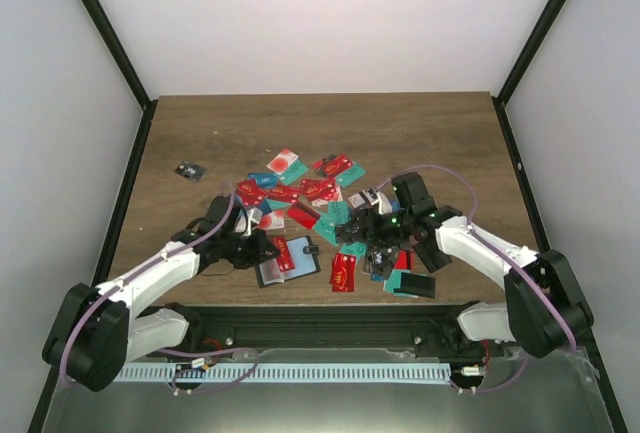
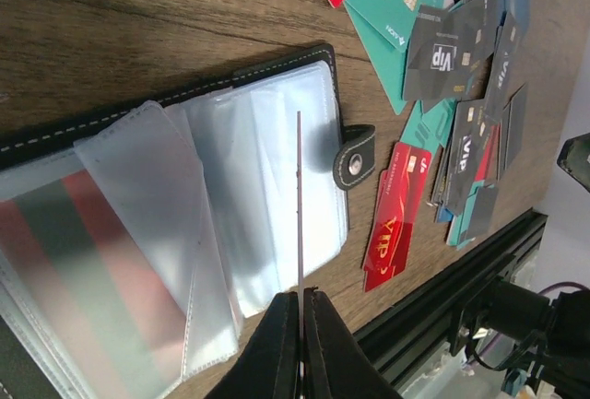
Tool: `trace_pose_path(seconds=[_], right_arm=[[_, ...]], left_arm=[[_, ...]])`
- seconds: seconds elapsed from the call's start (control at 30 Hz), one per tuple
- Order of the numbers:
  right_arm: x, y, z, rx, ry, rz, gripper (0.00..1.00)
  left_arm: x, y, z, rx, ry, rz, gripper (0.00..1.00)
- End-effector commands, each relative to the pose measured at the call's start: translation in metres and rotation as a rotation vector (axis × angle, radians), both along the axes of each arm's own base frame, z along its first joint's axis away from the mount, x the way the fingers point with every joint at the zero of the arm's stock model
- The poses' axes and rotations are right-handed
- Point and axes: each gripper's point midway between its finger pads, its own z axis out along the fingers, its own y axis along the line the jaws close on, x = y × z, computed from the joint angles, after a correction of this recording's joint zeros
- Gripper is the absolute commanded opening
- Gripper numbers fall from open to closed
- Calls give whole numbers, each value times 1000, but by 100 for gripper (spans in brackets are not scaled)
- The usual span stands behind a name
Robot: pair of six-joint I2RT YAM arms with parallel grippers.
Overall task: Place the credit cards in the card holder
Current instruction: Insert the credit card into the card holder.
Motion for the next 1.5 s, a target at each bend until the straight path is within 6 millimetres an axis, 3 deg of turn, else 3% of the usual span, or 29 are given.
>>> trace_pose_path(seconds=[0.0,0.63,1.03,1.47], right_arm=[[-4,3,-7,-17,-7,36,56],[7,15,-23,-18,23,68,56],[12,34,-35,-1,54,107,55],[4,56,-57,11,124,155,53]], left_arm=[[5,-3,-2,-3,-19,-28,4],[8,-1,-20,49,10,-43,4],[12,-5,-30,40,29,-37,4],[6,-6,-35,23,58,-43,4]])
